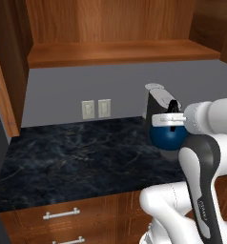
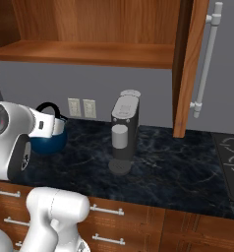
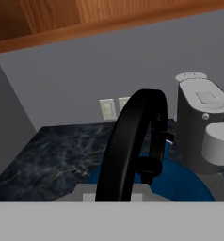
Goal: Open the cabinet, pick the kettle from the cabinet, and place it in the sink.
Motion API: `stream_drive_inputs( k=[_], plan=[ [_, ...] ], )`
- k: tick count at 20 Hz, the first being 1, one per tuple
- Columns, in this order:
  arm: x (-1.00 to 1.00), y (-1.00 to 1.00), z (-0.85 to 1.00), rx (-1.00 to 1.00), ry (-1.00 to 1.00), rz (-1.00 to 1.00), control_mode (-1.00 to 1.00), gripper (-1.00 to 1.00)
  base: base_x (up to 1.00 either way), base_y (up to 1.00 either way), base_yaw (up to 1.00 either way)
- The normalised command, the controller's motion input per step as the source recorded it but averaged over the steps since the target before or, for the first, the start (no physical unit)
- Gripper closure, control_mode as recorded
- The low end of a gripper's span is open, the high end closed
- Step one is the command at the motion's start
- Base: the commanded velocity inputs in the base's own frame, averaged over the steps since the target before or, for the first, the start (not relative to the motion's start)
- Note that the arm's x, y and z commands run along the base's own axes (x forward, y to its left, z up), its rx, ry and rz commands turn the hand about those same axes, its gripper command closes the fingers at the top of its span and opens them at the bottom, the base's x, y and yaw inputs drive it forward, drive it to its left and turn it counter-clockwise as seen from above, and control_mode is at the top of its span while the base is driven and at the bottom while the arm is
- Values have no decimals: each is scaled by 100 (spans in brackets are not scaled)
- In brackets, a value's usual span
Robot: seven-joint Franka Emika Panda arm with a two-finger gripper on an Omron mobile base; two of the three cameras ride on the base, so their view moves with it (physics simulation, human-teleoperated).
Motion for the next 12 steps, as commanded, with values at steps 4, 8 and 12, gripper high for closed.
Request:
stream_drive_inputs(
  k=[4, 8, 12],
  plan=[
    [0, 0, 0, 0, 0, 0, 100, 100, 0, 0, 0],
    [0, 0, 0, 0, 0, 0, 100, 100, 0, 0, 0],
    [0, 0, 0, 0, 0, 0, 100, 100, -39, -7, -2]
  ],
)
